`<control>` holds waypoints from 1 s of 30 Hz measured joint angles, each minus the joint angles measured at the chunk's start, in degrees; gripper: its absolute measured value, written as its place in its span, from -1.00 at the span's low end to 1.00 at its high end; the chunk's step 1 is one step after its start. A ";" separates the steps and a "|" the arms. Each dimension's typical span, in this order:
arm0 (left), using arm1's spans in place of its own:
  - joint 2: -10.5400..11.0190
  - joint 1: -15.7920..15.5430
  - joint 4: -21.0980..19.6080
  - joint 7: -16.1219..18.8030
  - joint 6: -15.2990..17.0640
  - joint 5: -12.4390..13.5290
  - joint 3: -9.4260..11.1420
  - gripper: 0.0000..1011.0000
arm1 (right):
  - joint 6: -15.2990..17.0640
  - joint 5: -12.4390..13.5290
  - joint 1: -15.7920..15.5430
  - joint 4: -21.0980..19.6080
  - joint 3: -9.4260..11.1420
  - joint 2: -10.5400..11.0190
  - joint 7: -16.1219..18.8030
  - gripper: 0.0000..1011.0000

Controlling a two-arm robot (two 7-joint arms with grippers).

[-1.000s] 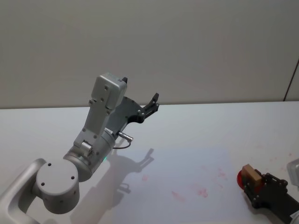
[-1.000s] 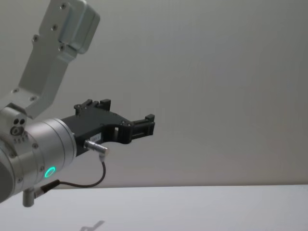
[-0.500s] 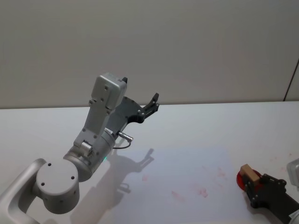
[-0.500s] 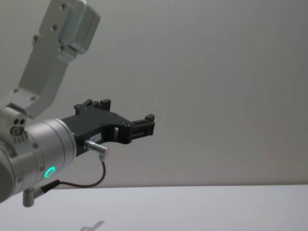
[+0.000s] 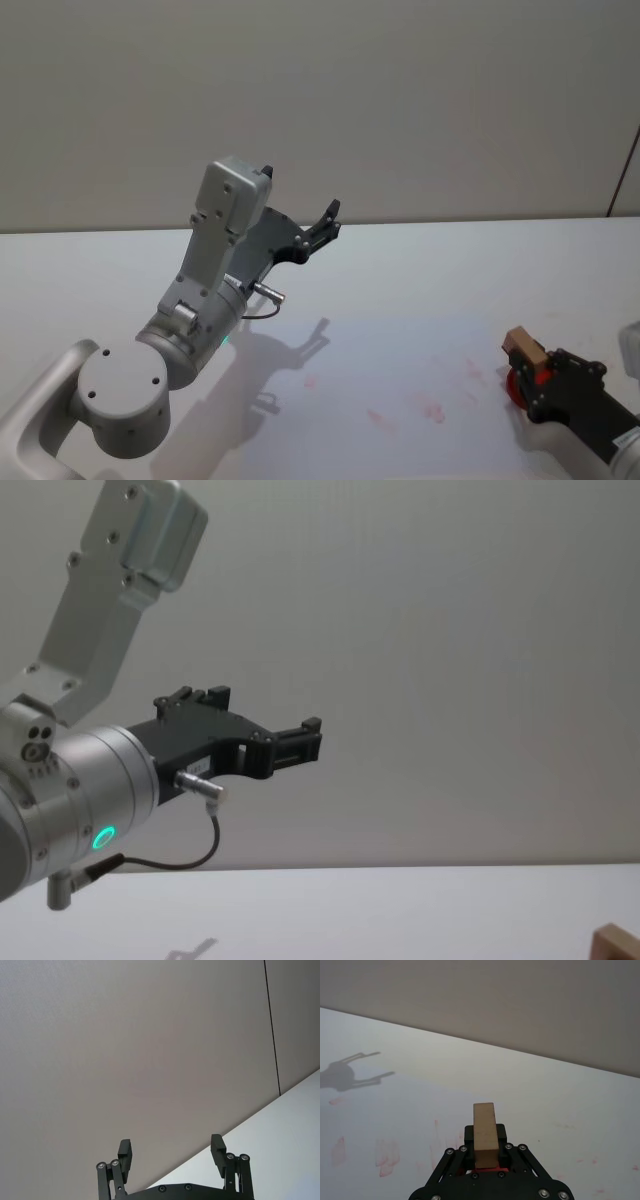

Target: Use the one hand to pick up the stamp and affix it onto the A4 paper.

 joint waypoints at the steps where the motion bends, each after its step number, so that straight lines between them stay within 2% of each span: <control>1: 0.00 0.00 0.00 0.00 0.00 0.00 0.00 0.98 | 0.00 0.07 0.14 -0.24 -0.01 -0.11 0.14 -0.56; 7: 0.00 0.00 0.00 0.00 0.00 0.00 0.00 0.98 | 0.04 -0.03 0.84 -0.64 -0.26 -0.65 0.69 -0.56; 13: 0.00 0.00 0.00 0.00 0.00 0.00 0.00 0.98 | 0.27 -1.34 2.03 0.00 -0.86 -1.61 1.55 -0.56; 30: 0.00 0.00 0.00 0.00 0.00 0.00 0.00 0.98 | 0.86 -7.74 6.99 6.70 -3.50 -5.60 3.96 -0.56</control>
